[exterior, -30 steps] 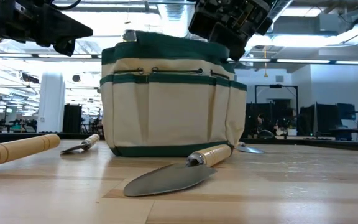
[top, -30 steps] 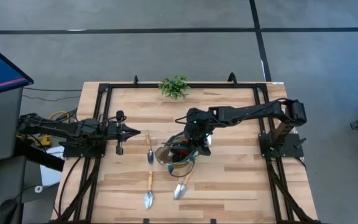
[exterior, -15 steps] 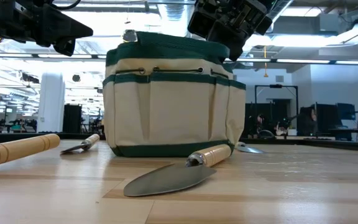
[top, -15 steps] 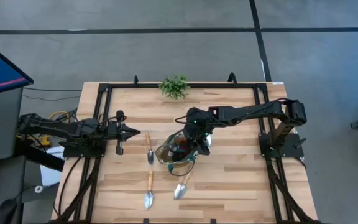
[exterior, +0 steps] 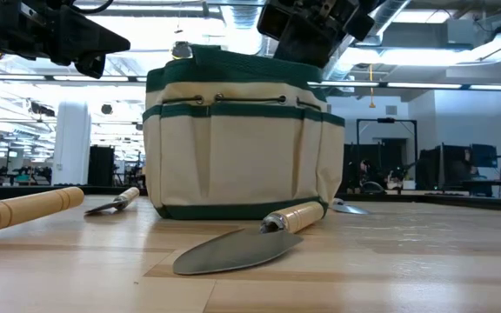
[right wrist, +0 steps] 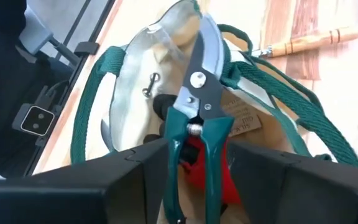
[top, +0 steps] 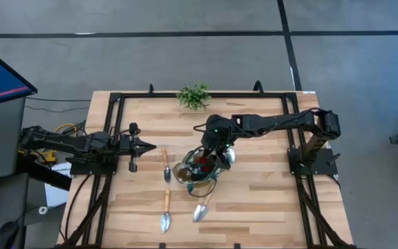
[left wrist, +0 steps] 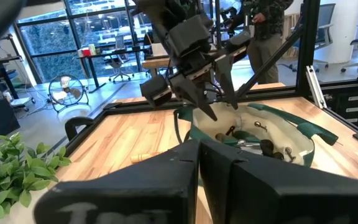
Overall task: Pick & Place Garden tools in Gardening bag
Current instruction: Put the shear scissors into the gardening bag
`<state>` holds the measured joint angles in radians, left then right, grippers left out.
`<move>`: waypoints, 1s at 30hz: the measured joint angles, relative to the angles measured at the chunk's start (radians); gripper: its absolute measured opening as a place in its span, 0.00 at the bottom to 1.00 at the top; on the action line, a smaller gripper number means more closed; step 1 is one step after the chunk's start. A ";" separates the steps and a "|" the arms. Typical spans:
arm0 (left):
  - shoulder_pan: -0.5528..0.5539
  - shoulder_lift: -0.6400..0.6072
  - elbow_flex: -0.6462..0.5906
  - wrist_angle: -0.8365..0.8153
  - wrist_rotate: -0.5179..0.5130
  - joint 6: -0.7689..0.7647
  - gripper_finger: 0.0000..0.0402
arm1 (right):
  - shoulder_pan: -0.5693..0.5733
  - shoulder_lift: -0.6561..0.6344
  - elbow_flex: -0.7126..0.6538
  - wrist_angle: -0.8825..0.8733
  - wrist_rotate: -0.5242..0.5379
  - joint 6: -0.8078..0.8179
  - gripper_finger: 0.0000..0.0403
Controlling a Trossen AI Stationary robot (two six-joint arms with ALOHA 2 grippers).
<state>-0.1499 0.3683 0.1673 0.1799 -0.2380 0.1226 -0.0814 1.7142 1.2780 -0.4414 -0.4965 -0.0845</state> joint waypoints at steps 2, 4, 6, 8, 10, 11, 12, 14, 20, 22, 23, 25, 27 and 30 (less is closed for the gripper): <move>0.000 0.000 0.000 0.000 0.000 0.000 0.00 | 0.000 0.000 0.004 0.001 0.000 0.000 0.36; 0.000 0.000 0.000 0.000 0.000 0.000 0.00 | 0.000 0.000 0.004 0.004 0.001 0.000 0.34; 0.000 0.000 0.000 0.000 0.000 0.000 0.00 | 0.002 0.000 0.004 0.007 0.010 -0.001 0.33; 0.000 0.000 0.000 0.000 0.000 0.000 0.00 | 0.007 0.000 0.004 0.015 0.037 -0.001 0.32; 0.000 0.000 0.000 0.000 0.000 0.001 0.00 | 0.012 0.000 0.004 0.034 0.078 -0.004 0.31; 0.000 0.000 0.000 0.000 0.000 0.001 0.00 | 0.016 0.000 0.004 0.053 0.095 -0.011 0.30; 0.000 0.000 0.000 0.000 0.000 0.002 0.00 | 0.018 0.000 0.004 0.075 0.105 -0.022 0.30; 0.000 0.000 0.000 0.000 0.000 0.002 0.00 | 0.023 0.000 0.004 0.121 0.113 -0.038 0.29; 0.000 0.000 0.000 0.000 0.000 0.002 0.00 | 0.022 0.009 0.004 0.208 0.113 -0.047 0.29; 0.000 0.000 0.000 0.000 0.000 0.002 0.00 | 0.022 0.009 0.004 0.221 0.113 -0.040 0.29; 0.000 0.000 0.000 0.000 0.000 0.002 0.00 | 0.022 0.009 0.004 0.222 0.113 -0.032 0.29; 0.000 0.000 0.000 0.000 0.000 0.001 0.00 | 0.025 0.009 0.004 0.223 0.114 -0.019 0.29; 0.000 0.000 0.000 0.000 0.000 0.001 0.00 | 0.034 0.009 0.004 0.238 0.139 -0.014 0.29; 0.000 0.000 0.000 0.000 0.000 0.000 0.00 | 0.049 0.009 0.004 0.257 0.193 -0.013 0.29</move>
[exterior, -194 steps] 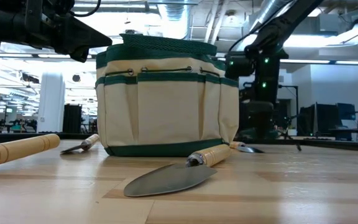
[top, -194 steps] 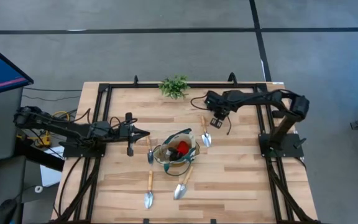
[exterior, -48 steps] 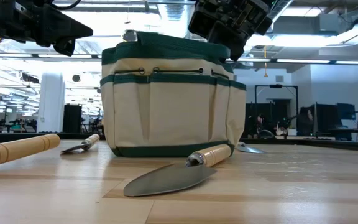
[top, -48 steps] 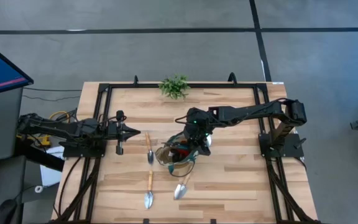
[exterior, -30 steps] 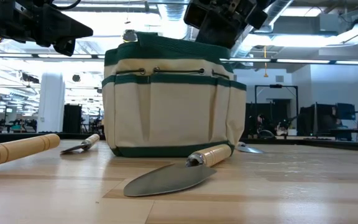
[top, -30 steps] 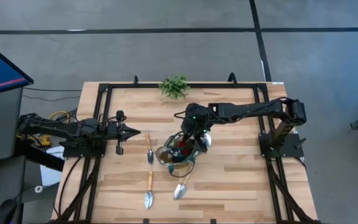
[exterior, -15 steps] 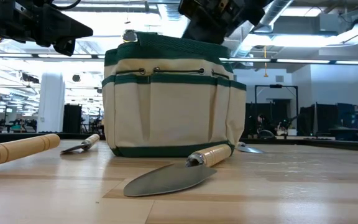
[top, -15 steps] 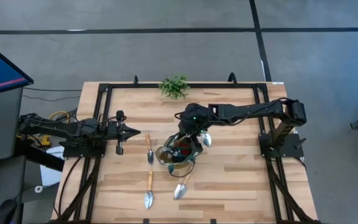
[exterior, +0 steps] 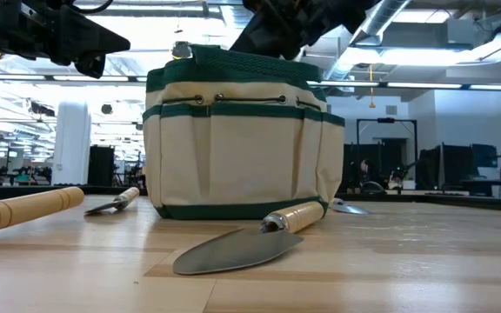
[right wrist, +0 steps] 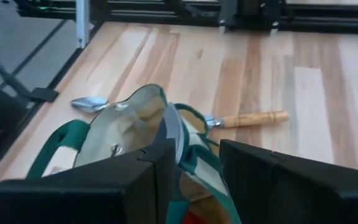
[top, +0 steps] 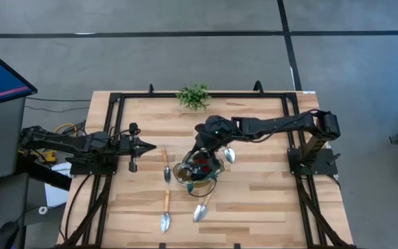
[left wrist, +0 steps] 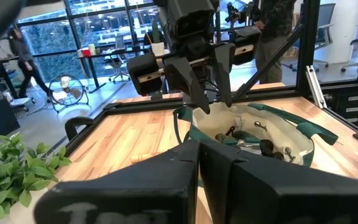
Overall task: Pick & Place Garden tools in Gardening bag
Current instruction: Put the shear scissors into the gardening bag
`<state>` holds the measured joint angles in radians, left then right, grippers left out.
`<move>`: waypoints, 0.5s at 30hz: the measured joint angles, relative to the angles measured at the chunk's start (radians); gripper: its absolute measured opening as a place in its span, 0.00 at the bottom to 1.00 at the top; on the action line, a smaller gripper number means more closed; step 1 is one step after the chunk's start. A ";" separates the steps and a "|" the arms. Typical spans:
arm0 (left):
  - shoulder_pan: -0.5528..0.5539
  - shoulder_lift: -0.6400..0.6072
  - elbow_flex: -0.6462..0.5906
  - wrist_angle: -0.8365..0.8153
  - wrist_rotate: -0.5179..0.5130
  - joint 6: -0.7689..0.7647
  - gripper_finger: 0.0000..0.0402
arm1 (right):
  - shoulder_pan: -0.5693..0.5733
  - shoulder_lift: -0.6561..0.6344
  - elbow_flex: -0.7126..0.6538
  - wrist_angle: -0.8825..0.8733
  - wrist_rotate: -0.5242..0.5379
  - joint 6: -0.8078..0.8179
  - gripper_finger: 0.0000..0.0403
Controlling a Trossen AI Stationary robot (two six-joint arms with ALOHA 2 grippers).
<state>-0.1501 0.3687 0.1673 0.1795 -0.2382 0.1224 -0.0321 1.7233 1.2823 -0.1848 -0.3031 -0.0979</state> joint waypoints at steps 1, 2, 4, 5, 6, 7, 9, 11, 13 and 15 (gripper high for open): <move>0.000 0.000 0.000 0.000 0.000 -0.005 0.00 | 0.004 0.000 0.000 0.002 0.016 -0.003 0.29; 0.000 0.000 0.000 0.000 0.000 -0.013 0.00 | 0.008 0.000 0.000 0.002 0.031 -0.006 0.29; 0.000 0.000 0.000 0.000 0.000 -0.029 0.00 | 0.021 0.022 0.002 0.021 0.062 -0.006 0.29; 0.000 0.000 0.000 0.000 0.000 -0.035 0.00 | 0.026 0.038 0.003 0.038 0.072 -0.006 0.29; 0.000 0.000 0.000 -0.001 0.000 -0.046 0.00 | 0.031 0.052 -0.001 0.036 0.073 -0.004 0.29; 0.000 0.002 0.000 -0.001 0.000 -0.051 0.00 | 0.036 0.067 -0.003 0.044 0.073 0.004 0.29; 0.000 0.007 0.000 -0.002 0.000 -0.053 0.00 | 0.047 0.100 0.005 0.088 0.073 0.017 0.29; -0.001 0.016 0.000 -0.005 0.002 -0.053 0.00 | 0.054 0.126 0.018 0.083 0.077 0.019 0.29; -0.001 0.025 0.000 -0.006 0.002 -0.053 0.00 | 0.059 0.137 0.029 0.064 0.080 0.020 0.29; -0.001 0.037 0.000 -0.006 0.002 -0.053 0.00 | 0.063 0.134 0.050 0.073 0.085 0.020 0.29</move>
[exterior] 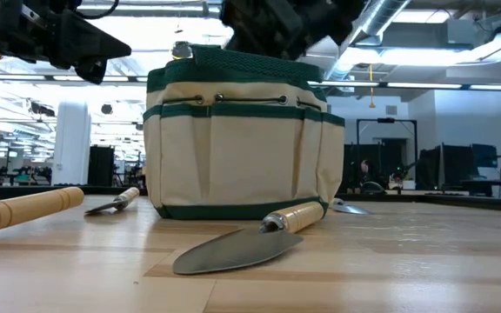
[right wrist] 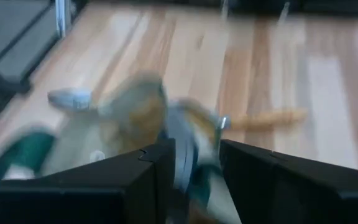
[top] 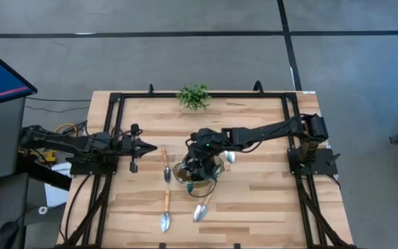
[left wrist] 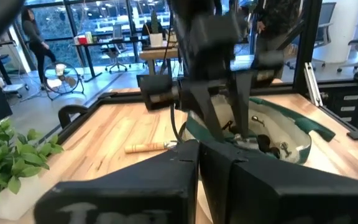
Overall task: Pick & Place Garden tools in Gardening bag
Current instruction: Put the shear scissors into the gardening bag
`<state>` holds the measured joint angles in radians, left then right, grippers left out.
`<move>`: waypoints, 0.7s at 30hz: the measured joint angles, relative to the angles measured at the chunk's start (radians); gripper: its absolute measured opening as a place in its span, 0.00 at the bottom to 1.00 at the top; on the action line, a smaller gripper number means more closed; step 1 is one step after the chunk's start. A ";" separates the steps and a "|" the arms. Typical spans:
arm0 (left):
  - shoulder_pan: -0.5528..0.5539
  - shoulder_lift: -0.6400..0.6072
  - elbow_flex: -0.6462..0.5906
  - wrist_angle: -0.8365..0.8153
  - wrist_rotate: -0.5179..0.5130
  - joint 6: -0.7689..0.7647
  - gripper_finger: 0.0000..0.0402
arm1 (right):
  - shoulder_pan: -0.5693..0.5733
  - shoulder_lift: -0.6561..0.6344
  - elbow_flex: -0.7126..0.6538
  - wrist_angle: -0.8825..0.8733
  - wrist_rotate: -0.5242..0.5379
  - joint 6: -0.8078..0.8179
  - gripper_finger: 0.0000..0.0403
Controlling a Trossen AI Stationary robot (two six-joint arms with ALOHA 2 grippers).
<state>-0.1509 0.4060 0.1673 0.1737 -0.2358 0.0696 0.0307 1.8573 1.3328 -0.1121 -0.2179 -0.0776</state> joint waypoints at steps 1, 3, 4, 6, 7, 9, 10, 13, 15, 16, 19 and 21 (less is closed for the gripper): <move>0.000 0.006 0.000 -0.001 0.000 -0.001 0.00 | 0.001 -0.008 0.010 -0.008 0.002 0.000 0.29; 0.000 0.020 0.000 -0.001 0.007 -0.031 0.00 | 0.000 -0.026 0.028 -0.069 0.013 0.000 0.29; 0.000 0.025 0.000 0.003 0.018 -0.058 0.00 | 0.000 -0.033 0.039 -0.103 0.035 -0.002 0.29; 0.000 0.045 0.000 0.051 0.071 -0.119 0.00 | 0.000 -0.062 0.049 -0.190 0.092 -0.022 0.29; 0.000 0.059 0.000 0.080 0.106 -0.146 0.00 | -0.001 -0.080 0.050 -0.219 0.115 -0.033 0.29; 0.000 0.098 0.000 0.143 0.159 -0.179 0.00 | -0.008 -0.119 0.052 -0.269 0.133 -0.052 0.28; -0.001 0.126 0.002 0.171 0.166 -0.185 0.00 | -0.012 -0.136 0.052 -0.288 0.134 -0.053 0.27; -0.001 0.235 0.043 0.185 0.166 -0.187 0.00 | -0.024 -0.179 0.039 -0.305 0.134 -0.054 0.23; -0.001 0.330 0.096 0.186 0.167 -0.187 0.00 | -0.035 -0.211 0.018 -0.304 0.134 -0.061 0.19; -0.001 0.378 0.123 0.186 0.179 -0.186 0.00 | -0.040 -0.225 0.008 -0.300 0.134 -0.061 0.17; 0.000 0.513 0.209 0.188 0.252 -0.151 0.00 | -0.054 -0.270 -0.045 -0.300 0.134 -0.061 0.12; 0.000 0.576 0.250 0.187 0.281 -0.133 0.00 | -0.061 -0.296 -0.078 -0.299 0.141 -0.061 0.09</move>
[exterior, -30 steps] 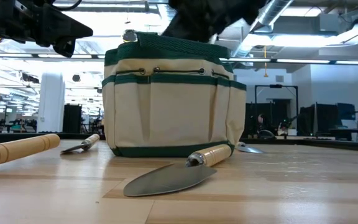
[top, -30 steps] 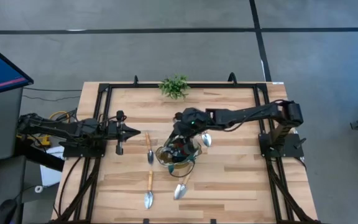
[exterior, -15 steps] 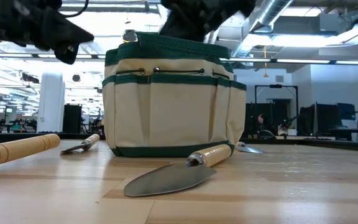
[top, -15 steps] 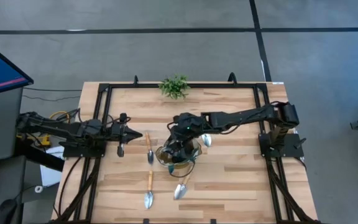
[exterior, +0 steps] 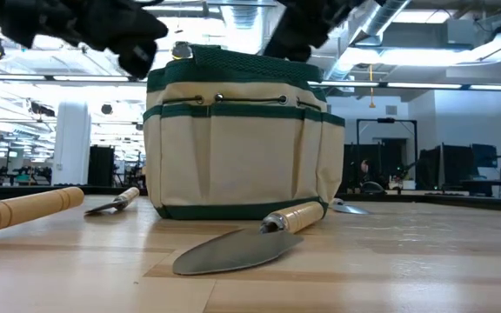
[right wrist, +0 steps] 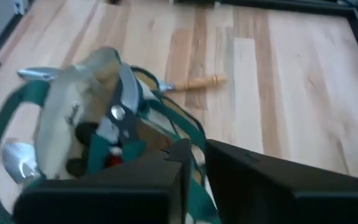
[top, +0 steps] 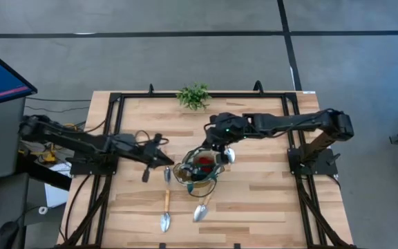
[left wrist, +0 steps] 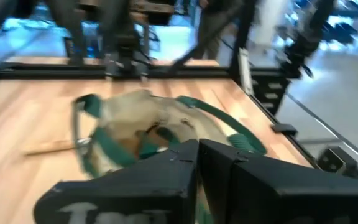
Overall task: Pick & Place Garden tools in Gardening bag
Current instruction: Put the shear scissors into the gardening bag
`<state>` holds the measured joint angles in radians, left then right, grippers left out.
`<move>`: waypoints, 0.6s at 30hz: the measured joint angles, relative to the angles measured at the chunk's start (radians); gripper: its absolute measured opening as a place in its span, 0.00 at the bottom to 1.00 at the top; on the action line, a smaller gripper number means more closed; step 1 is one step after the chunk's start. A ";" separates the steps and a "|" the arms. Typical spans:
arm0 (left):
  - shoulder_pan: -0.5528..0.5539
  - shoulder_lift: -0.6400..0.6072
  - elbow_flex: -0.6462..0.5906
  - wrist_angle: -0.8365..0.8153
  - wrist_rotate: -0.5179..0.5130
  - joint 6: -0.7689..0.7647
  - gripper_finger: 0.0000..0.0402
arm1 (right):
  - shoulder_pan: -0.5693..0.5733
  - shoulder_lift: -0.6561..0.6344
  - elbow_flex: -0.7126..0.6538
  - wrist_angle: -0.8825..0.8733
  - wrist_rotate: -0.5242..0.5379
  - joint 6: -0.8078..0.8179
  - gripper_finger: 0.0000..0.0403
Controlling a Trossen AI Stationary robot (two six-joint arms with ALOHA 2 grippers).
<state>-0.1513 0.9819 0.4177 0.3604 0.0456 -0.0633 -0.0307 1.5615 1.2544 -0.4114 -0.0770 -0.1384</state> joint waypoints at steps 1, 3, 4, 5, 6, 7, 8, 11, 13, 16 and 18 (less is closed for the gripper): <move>0.000 0.026 0.017 0.000 0.005 0.001 0.00 | -0.003 -0.017 -0.021 0.000 0.001 0.000 0.07; 0.000 0.070 0.036 -0.002 0.005 0.003 0.00 | -0.010 -0.053 -0.061 -0.002 0.002 0.001 0.03; 0.000 0.088 0.040 -0.008 0.005 0.003 0.00 | -0.013 -0.073 -0.081 0.003 0.003 0.005 0.02; 0.000 0.101 0.042 -0.019 0.005 0.003 0.00 | -0.016 -0.093 -0.103 0.004 0.003 0.008 0.01; 0.000 0.114 0.042 -0.026 0.005 0.003 0.00 | -0.019 -0.116 -0.127 0.004 0.006 0.017 0.01; 0.000 0.121 0.043 -0.038 0.003 0.003 0.00 | -0.020 -0.137 -0.148 0.004 0.017 0.029 0.01; 0.000 0.125 0.043 -0.049 0.001 0.002 0.00 | -0.021 -0.158 -0.168 0.014 0.028 0.040 0.01; 0.000 0.132 0.043 -0.048 -0.004 0.003 0.00 | -0.023 -0.230 -0.238 0.041 0.054 0.063 0.02; -0.001 0.132 0.043 -0.046 -0.004 0.003 0.00 | -0.022 -0.279 -0.286 0.064 0.081 0.076 0.01; -0.003 0.123 0.043 -0.049 -0.041 0.003 0.00 | -0.018 -0.350 -0.352 0.108 0.115 0.106 0.01; -0.005 0.120 0.045 -0.049 -0.077 0.005 0.00 | -0.013 -0.393 -0.401 0.149 0.141 0.122 0.01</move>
<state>-0.1558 1.1021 0.4629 0.3117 -0.0310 -0.0581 -0.0434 1.1683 0.8538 -0.2624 0.0644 -0.0167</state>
